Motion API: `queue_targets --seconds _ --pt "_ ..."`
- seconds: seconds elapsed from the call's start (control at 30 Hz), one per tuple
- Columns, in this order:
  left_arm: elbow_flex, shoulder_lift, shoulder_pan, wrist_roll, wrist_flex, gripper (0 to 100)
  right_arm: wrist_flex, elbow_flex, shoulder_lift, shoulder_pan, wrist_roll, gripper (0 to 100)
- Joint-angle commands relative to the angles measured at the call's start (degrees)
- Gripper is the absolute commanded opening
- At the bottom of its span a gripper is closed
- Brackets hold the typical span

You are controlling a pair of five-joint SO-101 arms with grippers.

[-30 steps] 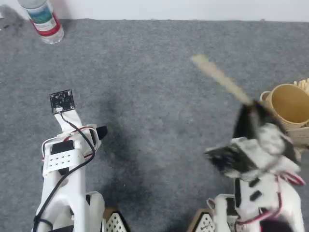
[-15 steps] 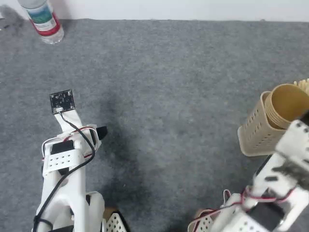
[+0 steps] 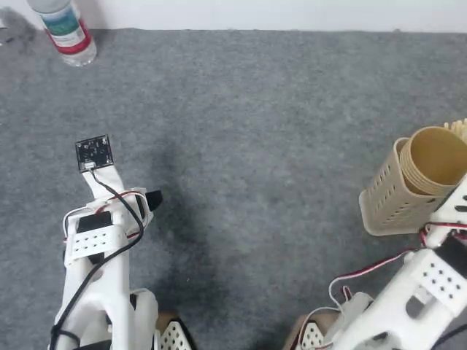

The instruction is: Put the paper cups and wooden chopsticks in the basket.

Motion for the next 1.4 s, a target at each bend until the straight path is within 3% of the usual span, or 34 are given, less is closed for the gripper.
queue_targets --seconds 0.0,0.13,0.4,0.6,0.83,1.1,1.37 --pt "-0.7 -0.5 0.4 0.4 0.1 30 0.5 -4.4 0.4 0.4 -0.7 6.6" --pt "-0.7 -0.5 0.4 0.4 0.1 30 9.2 -9.5 -0.7 -0.2 -0.7 27.0" --pt "-0.7 -0.5 0.4 0.4 0.1 30 33.3 -29.6 -0.4 -4.4 1.2 19.7" --pt "-0.7 -0.5 0.4 0.4 0.1 30 53.9 -41.8 -0.4 -16.9 14.4 19.5" --pt "-0.7 -0.5 0.4 0.4 0.1 30 73.7 -46.4 0.9 -31.7 20.3 19.4" --pt "-0.7 -0.5 0.4 0.4 0.1 30 82.2 -46.6 14.0 -33.5 20.3 19.5" --pt "-0.7 -0.5 0.4 0.4 0.1 30 82.5 -54.1 23.6 -28.1 18.3 19.5"
